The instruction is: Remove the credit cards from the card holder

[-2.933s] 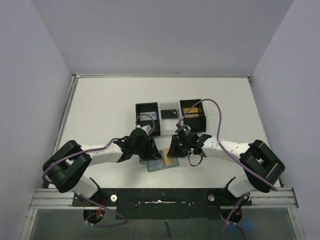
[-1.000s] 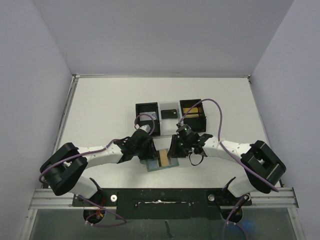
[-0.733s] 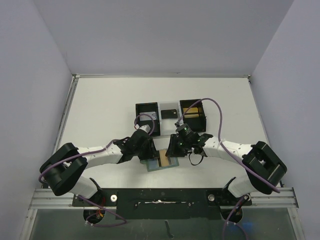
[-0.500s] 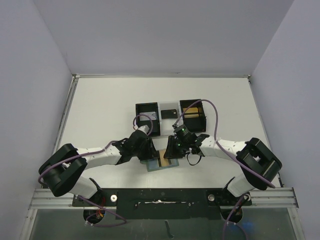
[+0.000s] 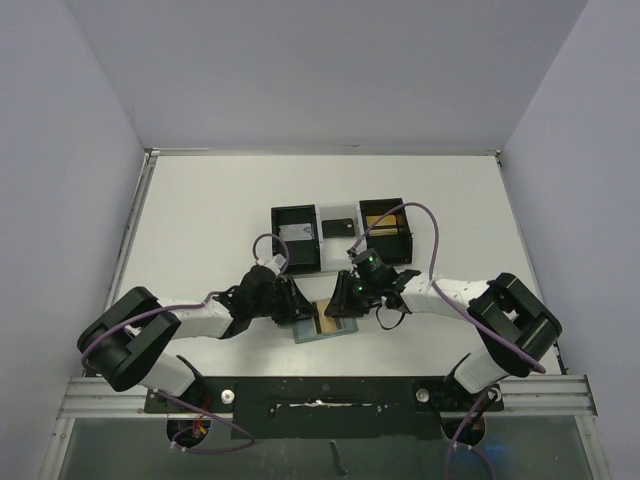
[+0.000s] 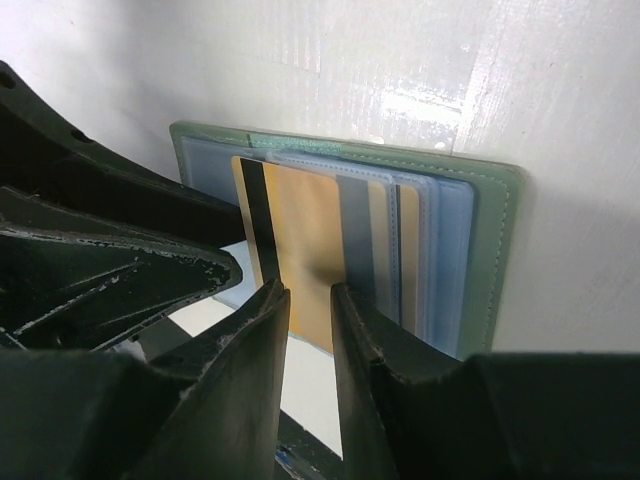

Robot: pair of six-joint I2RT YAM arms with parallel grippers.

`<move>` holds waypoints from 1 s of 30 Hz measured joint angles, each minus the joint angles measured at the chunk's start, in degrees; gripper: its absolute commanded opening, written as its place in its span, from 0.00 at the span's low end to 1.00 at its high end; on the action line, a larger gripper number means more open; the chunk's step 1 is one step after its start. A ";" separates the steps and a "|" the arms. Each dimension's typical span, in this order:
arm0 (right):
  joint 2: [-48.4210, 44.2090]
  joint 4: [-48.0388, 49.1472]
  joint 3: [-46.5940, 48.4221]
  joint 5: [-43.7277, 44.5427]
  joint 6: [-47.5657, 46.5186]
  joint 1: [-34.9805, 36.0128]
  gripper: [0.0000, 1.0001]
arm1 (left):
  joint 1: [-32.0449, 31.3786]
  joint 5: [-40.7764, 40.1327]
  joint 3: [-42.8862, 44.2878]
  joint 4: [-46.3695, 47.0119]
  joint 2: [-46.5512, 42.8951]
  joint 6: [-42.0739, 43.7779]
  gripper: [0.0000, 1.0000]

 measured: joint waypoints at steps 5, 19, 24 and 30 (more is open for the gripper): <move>0.00 1.97 -1.14 -1.81 0.44 -0.74 0.27 | 1.03 3.41 -2.71 6.54 1.27 -2.45 0.34; 0.26 4.63 -2.43 -4.63 0.90 -2.29 0.26 | 2.62 7.34 -6.08 16.83 5.22 -6.23 0.05; 0.28 4.66 -2.43 -4.68 0.92 -2.29 0.27 | 2.69 6.69 -6.43 15.78 5.05 -6.23 0.00; 0.33 4.90 -2.47 -4.68 1.01 -2.29 0.28 | 2.93 6.25 -6.43 12.07 1.44 -5.27 0.00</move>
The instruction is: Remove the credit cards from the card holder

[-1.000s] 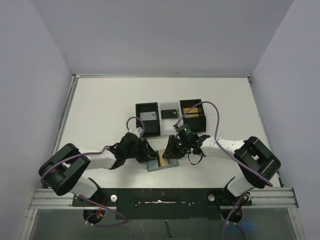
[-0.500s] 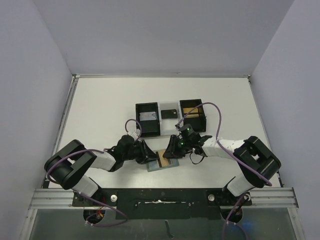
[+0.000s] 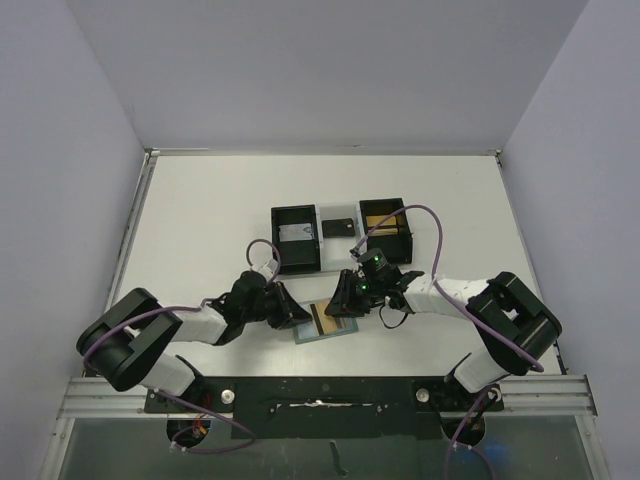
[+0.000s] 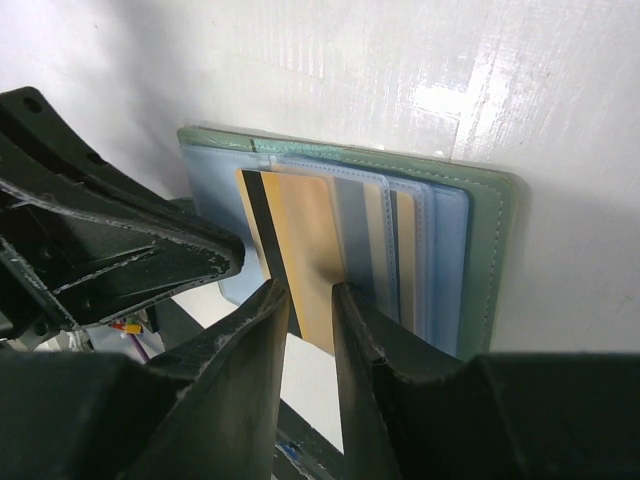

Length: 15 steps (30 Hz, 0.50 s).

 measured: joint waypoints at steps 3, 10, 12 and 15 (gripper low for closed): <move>0.00 0.07 0.00 -0.04 0.00 0.02 0.30 | 0.02 -0.48 0.00 -2.12 -2.38 0.57 0.00; 0.00 0.15 0.00 -0.17 0.00 0.04 0.30 | 0.11 -1.44 0.00 -5.86 -4.33 2.01 0.24; 0.00 0.17 0.00 -0.20 0.00 0.07 0.30 | 0.11 -1.33 0.00 -5.97 -3.78 2.12 0.33; 0.00 0.15 0.07 -0.22 -0.04 0.17 0.30 | -0.02 -0.17 1.01 -5.25 -2.23 1.64 0.38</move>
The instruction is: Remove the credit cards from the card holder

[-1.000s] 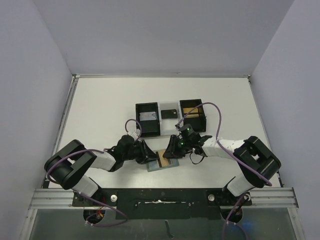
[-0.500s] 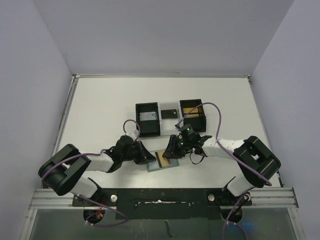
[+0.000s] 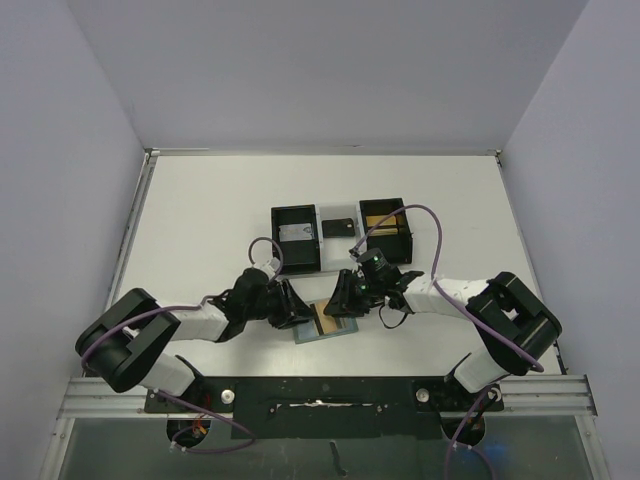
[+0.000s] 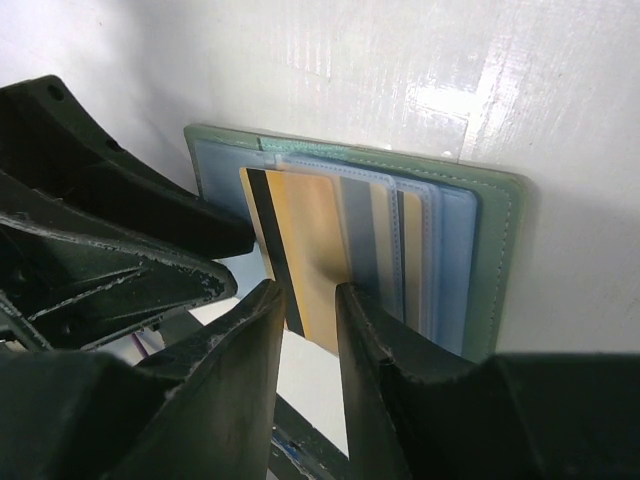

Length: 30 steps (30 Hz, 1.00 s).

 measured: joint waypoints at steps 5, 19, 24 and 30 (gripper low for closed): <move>0.00 -0.11 0.11 0.13 -0.17 0.52 0.31 | -1.36 -1.03 5.16 -4.72 2.14 1.66 0.41; 0.37 0.79 -0.02 -0.83 0.46 0.28 0.31 | -3.41 -5.46 7.82 -9.57 1.62 4.00 0.35; 0.94 3.98 -1.22 -2.73 1.51 0.31 0.31 | -2.58 -5.14 4.31 -4.02 1.64 1.53 0.22; 1.84 5.88 -1.55 -4.26 2.27 0.31 0.31 | -1.51 -2.45 1.66 1.92 3.04 -1.44 0.31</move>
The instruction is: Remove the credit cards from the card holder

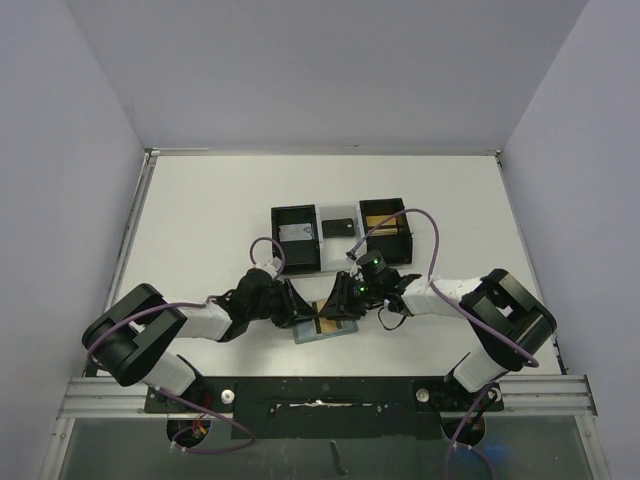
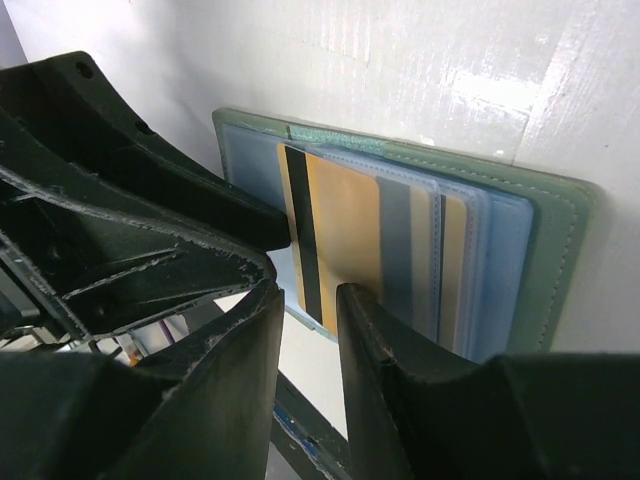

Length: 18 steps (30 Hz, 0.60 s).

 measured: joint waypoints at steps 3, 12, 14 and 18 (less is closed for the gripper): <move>0.00 0.35 -0.22 -0.02 0.24 -0.04 0.30 | 0.33 0.83 -0.55 1.92 0.13 -1.16 0.34; -2.36 -4.17 0.39 2.84 -0.87 0.02 0.32 | 1.64 1.53 -4.37 7.52 -0.50 -5.35 0.43; -3.76 -7.96 1.40 5.11 -1.97 0.00 0.34 | 1.75 0.52 -4.22 5.20 -2.10 -4.85 0.45; -6.16 -15.63 4.85 10.23 -4.04 0.02 0.34 | 1.88 -1.97 -1.66 -1.90 -4.66 -1.95 0.45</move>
